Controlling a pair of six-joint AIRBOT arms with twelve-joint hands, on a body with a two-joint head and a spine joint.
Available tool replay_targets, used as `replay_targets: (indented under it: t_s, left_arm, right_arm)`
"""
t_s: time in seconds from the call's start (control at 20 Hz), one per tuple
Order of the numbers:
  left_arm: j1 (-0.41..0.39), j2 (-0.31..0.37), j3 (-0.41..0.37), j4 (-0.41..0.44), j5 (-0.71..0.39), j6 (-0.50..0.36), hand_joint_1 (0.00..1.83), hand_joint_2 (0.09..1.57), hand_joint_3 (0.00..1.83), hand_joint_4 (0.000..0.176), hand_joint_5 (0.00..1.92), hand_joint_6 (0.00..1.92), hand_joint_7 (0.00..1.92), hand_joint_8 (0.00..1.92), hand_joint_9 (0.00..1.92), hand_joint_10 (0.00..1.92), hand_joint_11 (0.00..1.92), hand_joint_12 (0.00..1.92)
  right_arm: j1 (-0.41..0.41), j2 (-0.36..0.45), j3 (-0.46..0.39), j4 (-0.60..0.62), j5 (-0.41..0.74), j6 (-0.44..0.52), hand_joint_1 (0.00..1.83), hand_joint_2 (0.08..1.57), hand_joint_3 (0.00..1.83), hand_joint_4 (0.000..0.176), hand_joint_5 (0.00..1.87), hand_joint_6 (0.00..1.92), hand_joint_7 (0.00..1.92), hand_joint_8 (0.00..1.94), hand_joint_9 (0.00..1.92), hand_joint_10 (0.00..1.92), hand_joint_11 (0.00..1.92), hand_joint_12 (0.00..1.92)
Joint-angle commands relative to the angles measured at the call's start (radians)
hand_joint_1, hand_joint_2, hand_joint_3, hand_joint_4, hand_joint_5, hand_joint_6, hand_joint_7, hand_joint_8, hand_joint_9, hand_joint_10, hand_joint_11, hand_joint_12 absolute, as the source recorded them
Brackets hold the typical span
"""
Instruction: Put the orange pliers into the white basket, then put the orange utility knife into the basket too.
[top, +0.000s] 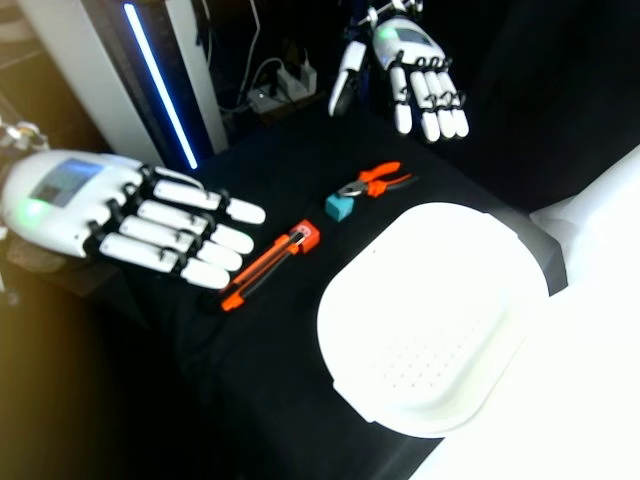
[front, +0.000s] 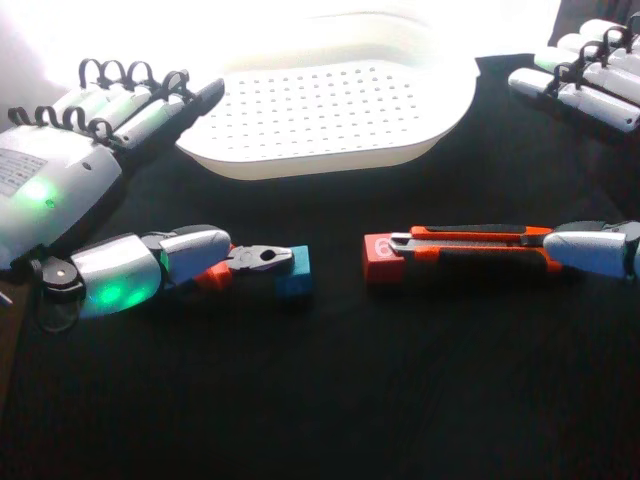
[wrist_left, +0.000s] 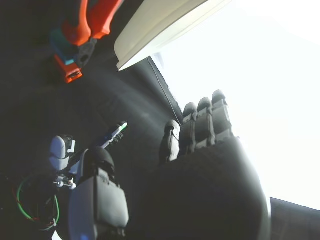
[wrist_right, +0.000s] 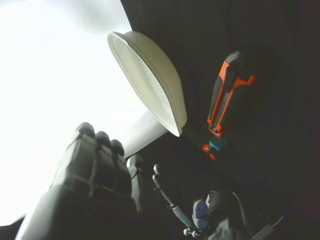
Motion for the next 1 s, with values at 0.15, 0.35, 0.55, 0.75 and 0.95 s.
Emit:
replay_targets:
  t_s: [0.15,0.35,0.55,0.75,0.95]
  left_arm:
    - [-0.012,-0.015,0.007,0.004,-0.093,0.000,0.32,1.24,0.02,0.099,0.00,0.00,0.00,0.00,0.00,0.00,0.00,0.00]
    - [-0.012,-0.073,0.047,-0.043,0.014,-0.009,0.47,1.23,0.00,0.053,0.15,0.01,0.20,0.06,0.00,0.75,0.00,1.34]
    - [-0.015,-0.132,0.093,-0.107,0.096,-0.009,0.56,1.21,0.00,0.042,0.27,0.05,0.27,0.07,0.00,0.78,0.00,1.30]
    - [-0.026,-0.173,0.135,-0.148,0.162,-0.008,0.74,1.38,0.01,0.071,0.39,1.59,0.18,1.35,0.05,1.62,0.00,1.83]
    - [-0.057,-0.171,0.133,-0.125,0.119,-0.008,1.18,1.36,0.00,0.023,0.60,1.89,0.71,1.89,0.78,1.92,0.81,1.92]
  right_arm:
    - [0.014,-0.009,0.003,0.003,0.125,-0.004,0.29,1.16,0.01,0.027,0.00,0.00,0.00,0.00,0.00,0.00,0.00,0.00]
    - [0.014,-0.017,0.004,0.008,0.124,-0.004,0.28,1.16,0.00,0.017,0.00,0.00,0.00,0.00,0.00,0.00,0.00,0.00]
    - [0.012,-0.023,0.003,0.011,0.124,-0.004,0.27,1.19,0.02,0.024,0.00,0.00,0.00,0.00,0.00,0.00,0.00,0.00]
    - [0.009,-0.023,0.003,0.016,0.124,-0.003,0.21,1.22,0.01,0.035,0.00,0.00,0.00,0.00,0.00,0.00,0.00,0.00]
    - [0.005,-0.023,0.003,0.020,0.124,-0.003,0.21,1.23,0.01,0.047,0.00,0.00,0.00,0.00,0.00,0.00,0.00,0.00]
